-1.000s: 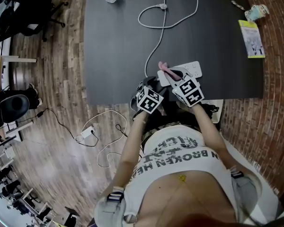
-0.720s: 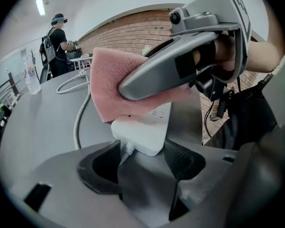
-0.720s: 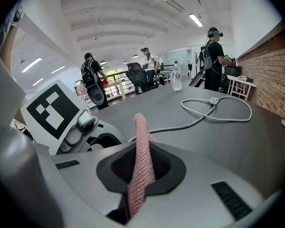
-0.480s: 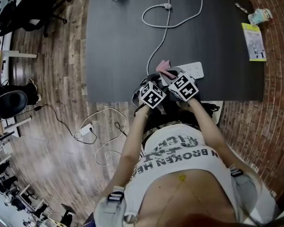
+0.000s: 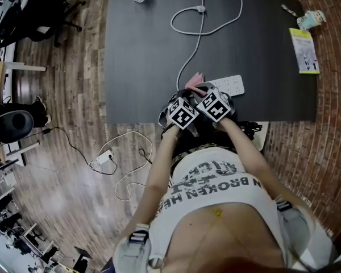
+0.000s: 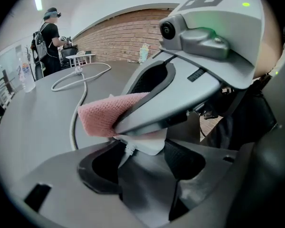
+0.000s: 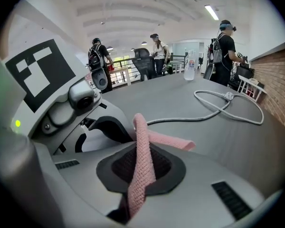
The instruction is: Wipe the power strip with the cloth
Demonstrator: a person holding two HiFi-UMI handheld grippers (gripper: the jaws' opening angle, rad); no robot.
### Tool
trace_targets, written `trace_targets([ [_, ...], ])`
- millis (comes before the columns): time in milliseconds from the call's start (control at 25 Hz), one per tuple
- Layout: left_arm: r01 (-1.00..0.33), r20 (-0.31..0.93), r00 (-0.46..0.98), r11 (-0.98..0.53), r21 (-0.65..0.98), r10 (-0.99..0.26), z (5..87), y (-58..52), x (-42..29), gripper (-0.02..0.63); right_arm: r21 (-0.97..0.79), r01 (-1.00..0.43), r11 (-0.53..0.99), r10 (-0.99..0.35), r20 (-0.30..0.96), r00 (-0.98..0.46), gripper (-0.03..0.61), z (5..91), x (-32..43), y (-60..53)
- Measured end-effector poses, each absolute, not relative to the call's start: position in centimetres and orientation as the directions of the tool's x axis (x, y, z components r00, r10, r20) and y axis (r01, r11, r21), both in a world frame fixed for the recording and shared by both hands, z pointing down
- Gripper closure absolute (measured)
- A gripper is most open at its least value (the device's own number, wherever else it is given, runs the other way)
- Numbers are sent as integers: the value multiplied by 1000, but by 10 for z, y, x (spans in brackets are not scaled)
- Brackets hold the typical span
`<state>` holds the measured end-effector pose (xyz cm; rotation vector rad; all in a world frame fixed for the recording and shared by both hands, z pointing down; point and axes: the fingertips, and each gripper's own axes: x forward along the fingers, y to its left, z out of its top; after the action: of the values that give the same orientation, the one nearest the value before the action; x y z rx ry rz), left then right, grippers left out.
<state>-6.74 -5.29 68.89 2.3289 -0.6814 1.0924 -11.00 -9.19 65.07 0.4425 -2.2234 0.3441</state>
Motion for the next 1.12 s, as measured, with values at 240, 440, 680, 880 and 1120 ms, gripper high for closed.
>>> trace_targets([
  [240,-609,799,558,-764,211,-224,690,-53,-69,344,-91,-427,900,-207,772,-601,561,651,-111,-90],
  [440,-610,800,556,-764,210,-224,690,-52,-70,344,-87,-437,895,-219,768,-601,561,652,-109,-91],
  [680,-613,806,550,-761,211,-220,690,-49,-71,344,-84,-477,875,-245,772,-586,561,651,-93,-95],
  [880,-614,806,550,-761,211,-220,690,-50,-70,344,-94,-503,859,-256,772,-582,562,652,-82,-98],
  [1120,-614,807,549,-760,211,-220,690,-49,-71,344,-96,-507,857,-256,774,-579,563,652,-75,-100],
])
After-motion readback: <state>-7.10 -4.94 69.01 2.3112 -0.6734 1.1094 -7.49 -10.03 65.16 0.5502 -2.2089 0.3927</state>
